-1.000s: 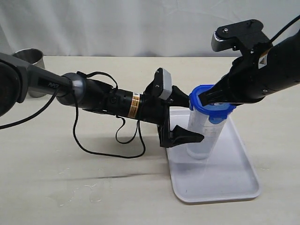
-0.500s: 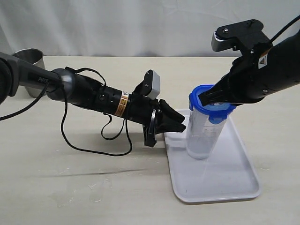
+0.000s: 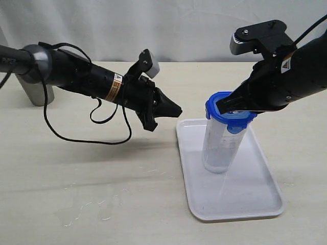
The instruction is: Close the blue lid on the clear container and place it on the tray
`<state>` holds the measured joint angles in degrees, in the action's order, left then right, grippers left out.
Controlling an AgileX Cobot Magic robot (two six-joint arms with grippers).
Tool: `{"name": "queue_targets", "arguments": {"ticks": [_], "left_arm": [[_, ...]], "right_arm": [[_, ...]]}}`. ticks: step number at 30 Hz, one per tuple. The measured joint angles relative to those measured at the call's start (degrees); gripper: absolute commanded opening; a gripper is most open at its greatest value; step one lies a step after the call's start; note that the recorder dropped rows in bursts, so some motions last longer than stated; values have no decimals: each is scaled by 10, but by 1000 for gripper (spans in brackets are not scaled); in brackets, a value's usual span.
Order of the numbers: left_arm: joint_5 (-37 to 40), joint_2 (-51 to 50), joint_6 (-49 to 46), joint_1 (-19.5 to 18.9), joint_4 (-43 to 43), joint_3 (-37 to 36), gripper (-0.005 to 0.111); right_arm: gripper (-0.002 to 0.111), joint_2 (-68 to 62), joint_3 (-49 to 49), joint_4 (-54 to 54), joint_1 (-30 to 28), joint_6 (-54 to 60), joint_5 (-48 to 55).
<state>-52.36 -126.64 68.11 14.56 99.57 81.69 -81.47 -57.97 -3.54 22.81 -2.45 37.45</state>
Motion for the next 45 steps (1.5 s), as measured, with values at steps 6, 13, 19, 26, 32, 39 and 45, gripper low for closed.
{"name": "queue_targets", "arguments": {"ticks": [6, 13, 19, 26, 32, 39, 45], "left_arm": [[25, 52, 49, 0, 5, -1, 0], [113, 113, 147, 0, 6, -10, 0], [234, 173, 182, 0, 7, -74, 0], [352, 246, 216, 0, -2, -156, 0], [387, 298, 218, 0, -23, -210, 0], [409, 369, 218, 0, -50, -265, 0], [418, 438, 218, 0, -53, -303, 0]], "right_arm": [[4, 48, -37, 0, 0, 0, 4], [4, 193, -39, 0, 0, 0, 4], [4, 335, 14, 0, 0, 0, -43], [4, 500, 85, 0, 0, 0, -113], [4, 603, 128, 0, 0, 0, -127], [4, 694, 164, 0, 0, 0, -138], [4, 751, 173, 0, 0, 0, -140]]}}
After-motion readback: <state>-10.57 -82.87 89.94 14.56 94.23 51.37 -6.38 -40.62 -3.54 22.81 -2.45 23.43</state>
